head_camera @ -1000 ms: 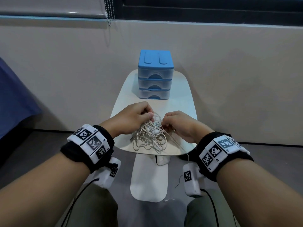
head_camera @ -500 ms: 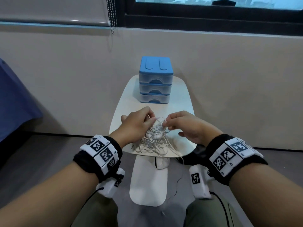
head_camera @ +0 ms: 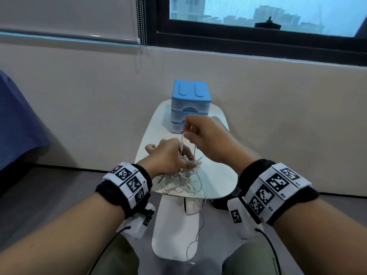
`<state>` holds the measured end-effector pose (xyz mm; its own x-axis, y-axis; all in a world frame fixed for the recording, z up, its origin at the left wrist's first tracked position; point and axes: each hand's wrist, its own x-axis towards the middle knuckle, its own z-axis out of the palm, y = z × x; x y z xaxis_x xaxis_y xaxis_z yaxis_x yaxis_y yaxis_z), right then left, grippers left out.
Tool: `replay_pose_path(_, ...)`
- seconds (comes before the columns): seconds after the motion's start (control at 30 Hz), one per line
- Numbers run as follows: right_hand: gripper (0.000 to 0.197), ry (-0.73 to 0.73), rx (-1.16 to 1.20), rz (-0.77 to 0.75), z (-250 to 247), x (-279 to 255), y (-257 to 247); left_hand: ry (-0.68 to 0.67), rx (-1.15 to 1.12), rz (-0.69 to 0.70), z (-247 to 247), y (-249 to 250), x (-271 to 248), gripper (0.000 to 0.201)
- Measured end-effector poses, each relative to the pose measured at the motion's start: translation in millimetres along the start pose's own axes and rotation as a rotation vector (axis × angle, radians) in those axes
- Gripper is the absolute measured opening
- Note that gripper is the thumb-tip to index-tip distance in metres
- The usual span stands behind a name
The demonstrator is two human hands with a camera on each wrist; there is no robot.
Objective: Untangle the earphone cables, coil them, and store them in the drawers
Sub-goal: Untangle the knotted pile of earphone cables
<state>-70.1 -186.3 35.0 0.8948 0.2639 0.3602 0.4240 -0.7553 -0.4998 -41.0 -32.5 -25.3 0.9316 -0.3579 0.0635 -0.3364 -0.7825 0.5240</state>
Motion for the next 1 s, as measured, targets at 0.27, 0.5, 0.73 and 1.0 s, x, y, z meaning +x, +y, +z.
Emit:
replay_pose_path(0.27,0.022,0.040,-0.343,-0.277,-1.0,7.8,-5.3,0.112,-0.361,-0.089,-9.3,3.3,2.1,0.022)
replay_pose_path(0.5,0.032,-0.021,0.026,0.115,15.7,-10.8,28.6,0.152,-0.391,-0.004,-24.5,7.2,4.0,0.043)
replay_pose_path(0.73,0.013,-0.050,0.308,0.266,29.0,-24.8,44.1,0.146,-0.635,0.265,-37.3,20.9,-4.9,0.016)
replay_pose_path(1.0,0.010,0.025,0.202,0.300,19.1,-16.2,38.7,0.165,-0.788,0.300,-32.1,15.3,-6.3,0.018)
